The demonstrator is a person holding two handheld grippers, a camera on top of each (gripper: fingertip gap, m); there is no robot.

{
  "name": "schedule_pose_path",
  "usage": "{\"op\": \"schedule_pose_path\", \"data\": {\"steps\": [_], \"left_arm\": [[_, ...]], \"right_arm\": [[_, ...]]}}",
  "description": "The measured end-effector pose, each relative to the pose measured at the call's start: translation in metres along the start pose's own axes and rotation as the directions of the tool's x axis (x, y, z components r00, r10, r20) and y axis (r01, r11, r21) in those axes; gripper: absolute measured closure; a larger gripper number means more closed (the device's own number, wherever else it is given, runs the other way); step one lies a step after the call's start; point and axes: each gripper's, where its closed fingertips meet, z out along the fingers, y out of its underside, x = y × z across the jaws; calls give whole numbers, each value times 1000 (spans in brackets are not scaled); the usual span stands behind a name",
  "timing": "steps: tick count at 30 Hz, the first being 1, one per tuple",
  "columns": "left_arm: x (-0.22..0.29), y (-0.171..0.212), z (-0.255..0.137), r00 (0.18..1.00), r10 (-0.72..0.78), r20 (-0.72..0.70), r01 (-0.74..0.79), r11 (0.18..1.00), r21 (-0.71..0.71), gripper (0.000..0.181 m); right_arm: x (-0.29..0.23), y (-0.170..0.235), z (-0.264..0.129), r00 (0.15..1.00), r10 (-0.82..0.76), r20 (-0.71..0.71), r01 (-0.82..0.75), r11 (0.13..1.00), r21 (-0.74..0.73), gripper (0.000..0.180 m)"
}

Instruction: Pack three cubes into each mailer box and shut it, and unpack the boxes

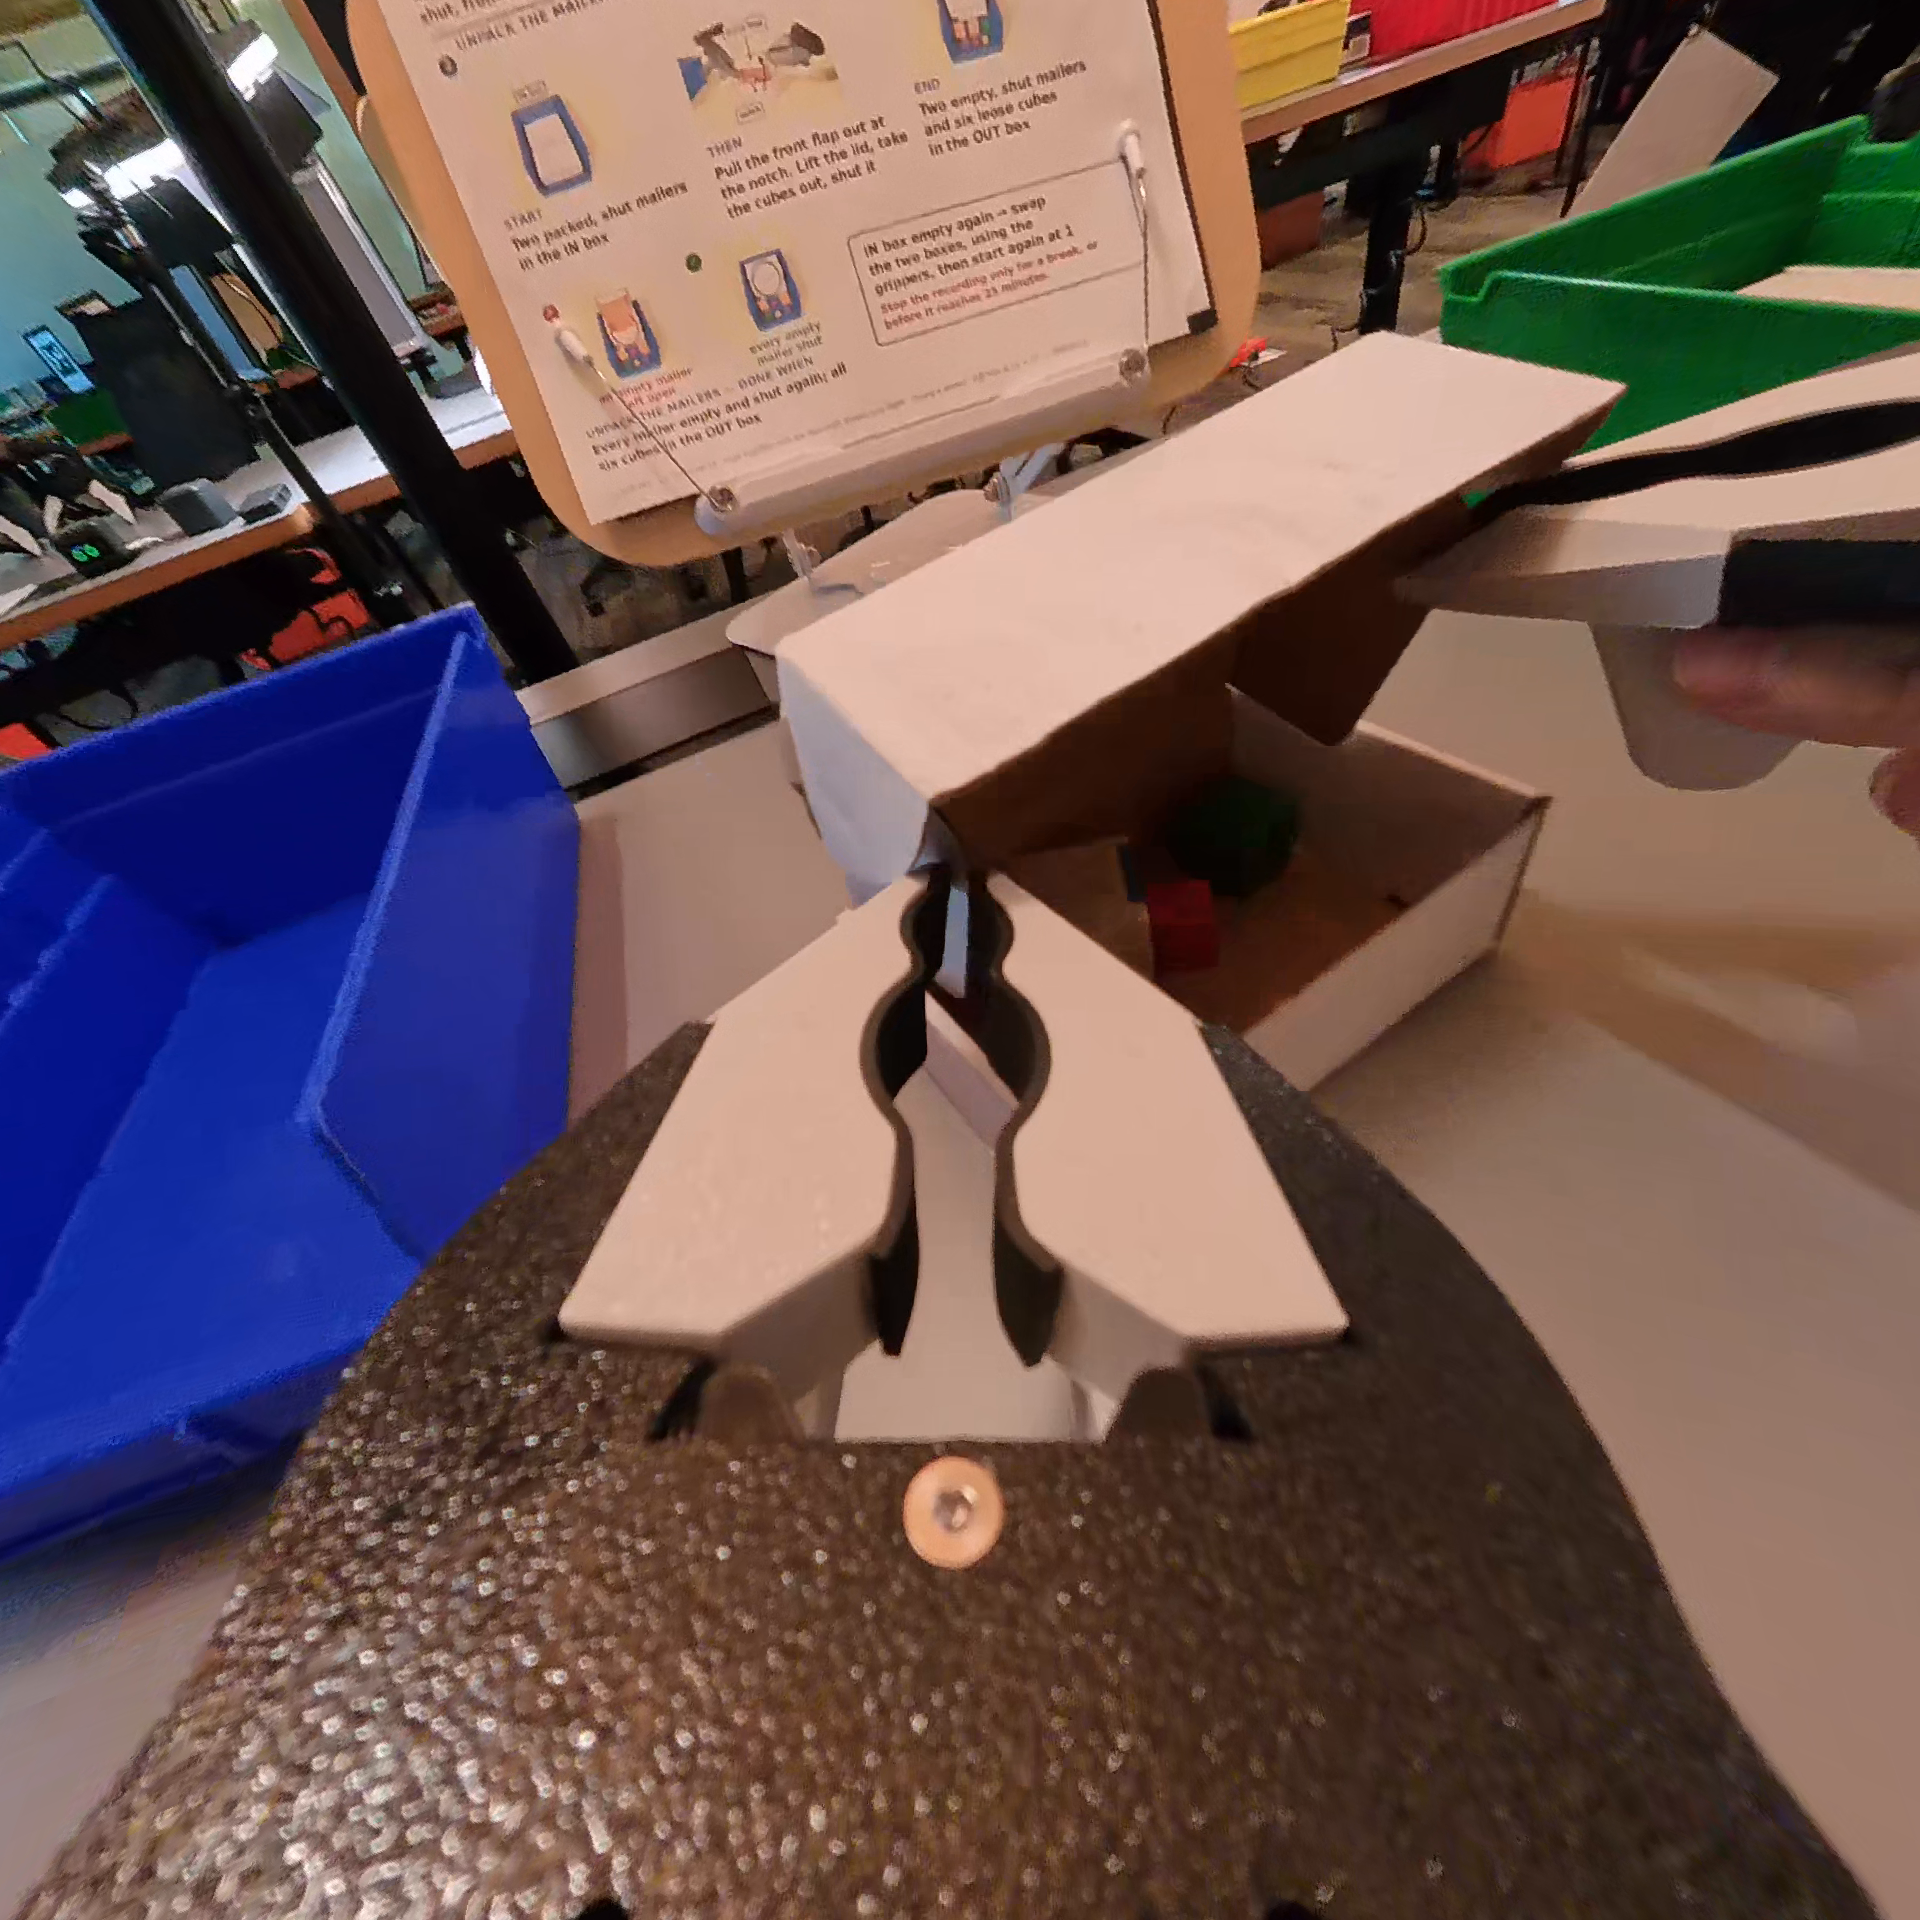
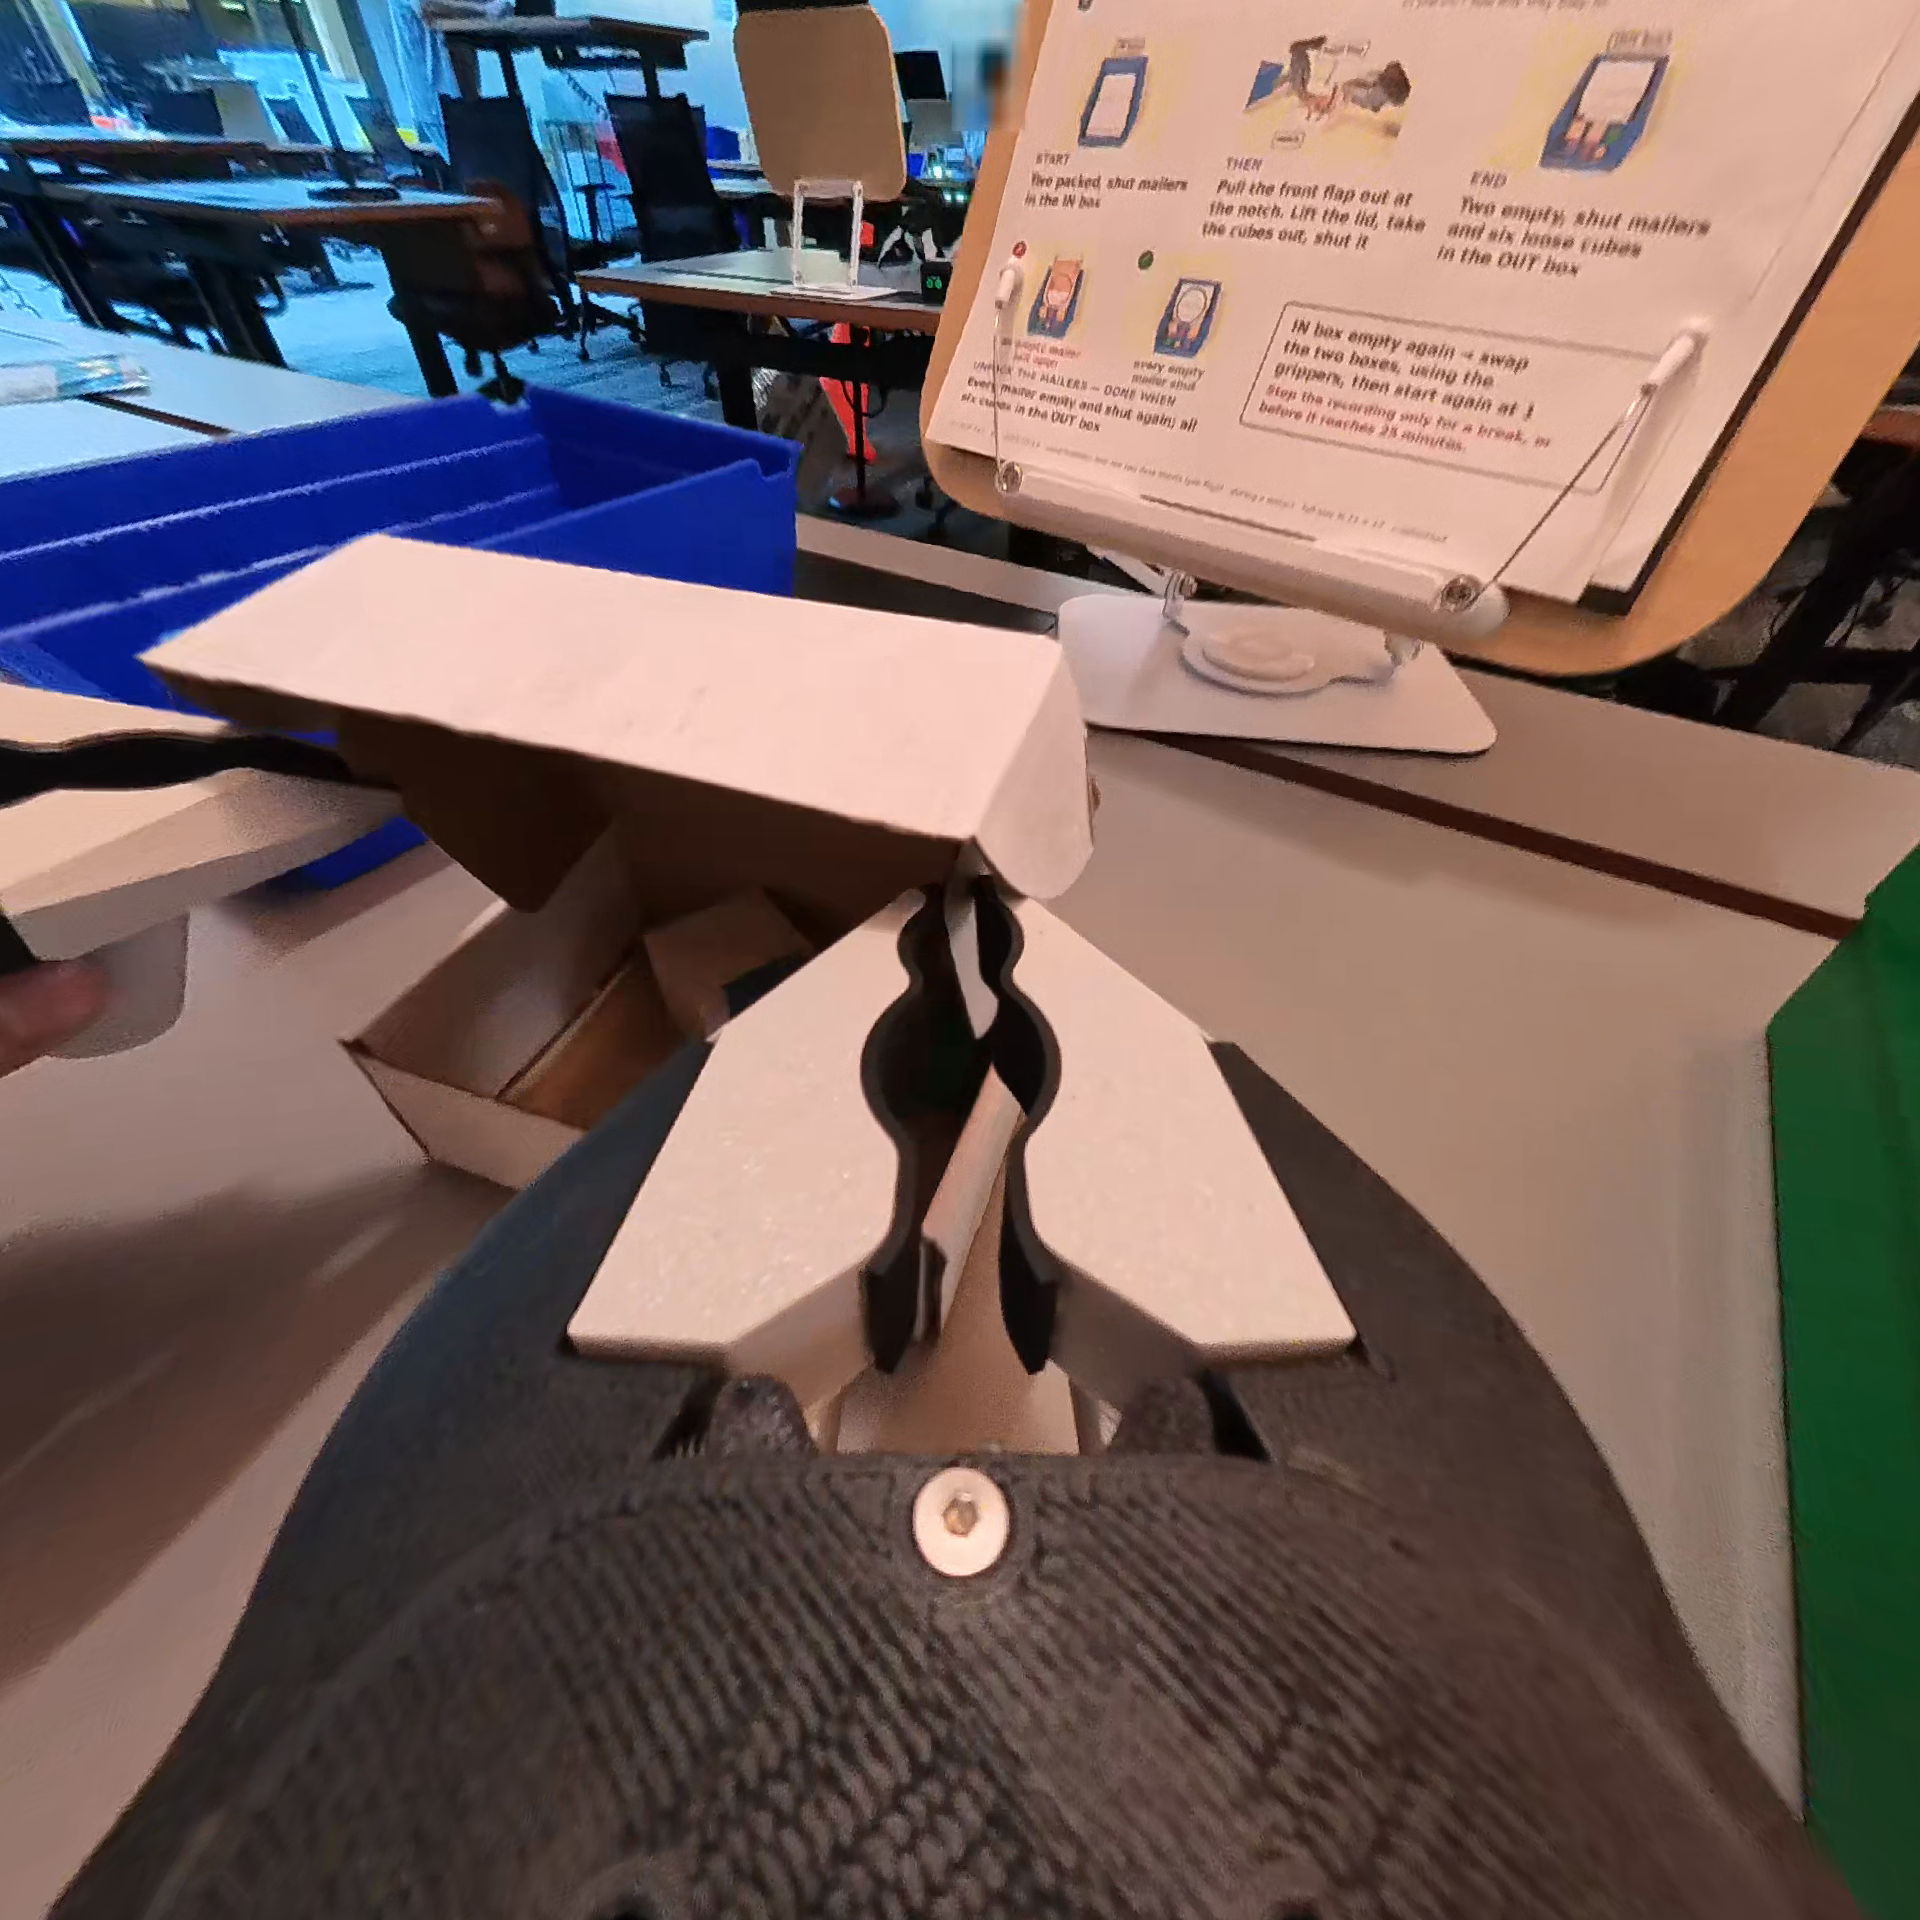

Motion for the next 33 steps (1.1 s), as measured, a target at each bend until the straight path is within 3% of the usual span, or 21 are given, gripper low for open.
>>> {"op": "schedule_pose_path", "data": {"steps": [9,11,13,16,19,22,24,26,29,33], "left_arm": [[16,36,-10,999,13,-51,-17,997,-73,181],[11,35,-15,999,33,-23,-34,998,-59,181],[7,33,-21,999,43,-3,-43,998,-48,176],[3,35,-29,997,79,17,-78,996,-54,164],[4,39,-32,992,121,26,-120,991,-66,161],[10,45,-32,994,112,5,-111,989,-93,157],[10,48,-33,991,130,11,-128,987,-101,154],[9,52,-35,988,151,12,-149,982,-118,151],[12,58,-40,988,149,-31,-151,981,-125,145],[32,60,-49,976,54,-211,-85,986,-140,137]], "right_arm": [[-6,38,-12,999,-51,5,52,993,-110,178],[-4,44,-18,992,-122,-18,118,984,-135,178],[10,43,-26,958,-260,-124,242,959,-146,152],[14,23,-38,801,-544,-250,527,839,-135,121],[-6,-1,-39,550,-772,-319,794,601,-86,118],[-27,-3,-28,322,-894,-310,924,369,-103,135],[-37,2,-22,260,-928,-266,949,297,-109,160],[-40,5,-24,261,-936,-238,947,296,-124,165],[-47,10,-32,339,-927,-163,929,357,-101,173],[-51,40,-41,383,-923,33,917,376,-134,176]]}}
